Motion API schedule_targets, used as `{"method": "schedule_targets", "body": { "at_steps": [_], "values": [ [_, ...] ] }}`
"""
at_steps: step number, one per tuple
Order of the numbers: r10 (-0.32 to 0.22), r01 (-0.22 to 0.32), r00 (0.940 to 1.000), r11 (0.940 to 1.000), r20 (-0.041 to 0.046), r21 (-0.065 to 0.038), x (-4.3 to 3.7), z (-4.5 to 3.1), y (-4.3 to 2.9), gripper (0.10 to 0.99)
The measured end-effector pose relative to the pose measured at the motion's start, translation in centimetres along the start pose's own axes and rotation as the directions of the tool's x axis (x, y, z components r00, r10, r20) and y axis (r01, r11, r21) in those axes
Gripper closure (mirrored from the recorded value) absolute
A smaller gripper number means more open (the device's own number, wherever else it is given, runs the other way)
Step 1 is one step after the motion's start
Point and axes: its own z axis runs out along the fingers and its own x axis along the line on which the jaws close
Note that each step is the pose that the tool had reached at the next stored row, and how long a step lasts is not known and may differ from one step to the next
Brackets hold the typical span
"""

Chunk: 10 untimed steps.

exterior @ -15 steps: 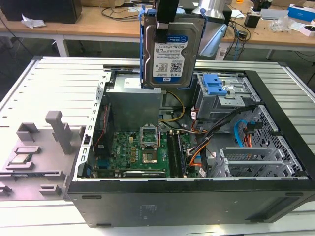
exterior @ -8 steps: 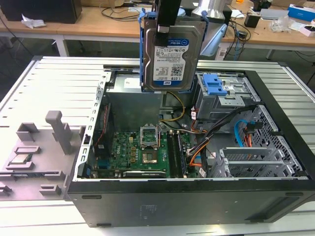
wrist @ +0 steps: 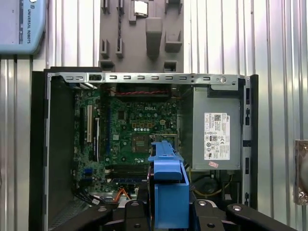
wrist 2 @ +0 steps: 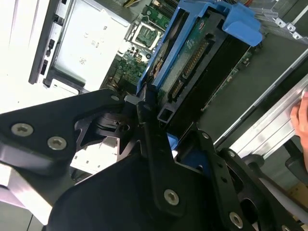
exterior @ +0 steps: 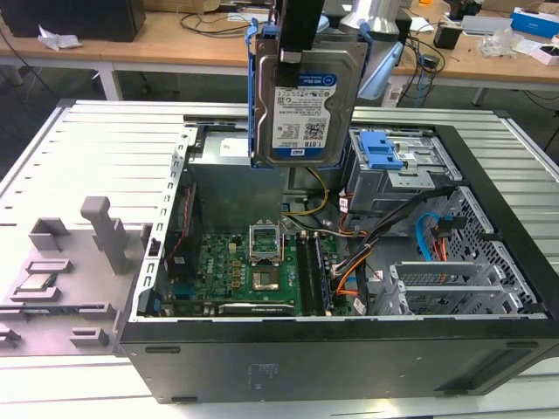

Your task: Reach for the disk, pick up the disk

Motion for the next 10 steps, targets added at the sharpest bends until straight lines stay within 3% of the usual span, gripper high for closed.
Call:
{"method": "schedule_targets", "body": {
  "at_steps": [10],
  "values": [
    [0.000, 0.000, 1.0000, 1.0000, 0.0000, 0.000, 1.58, 0.11, -0.02, 0.718]
  ]
}}
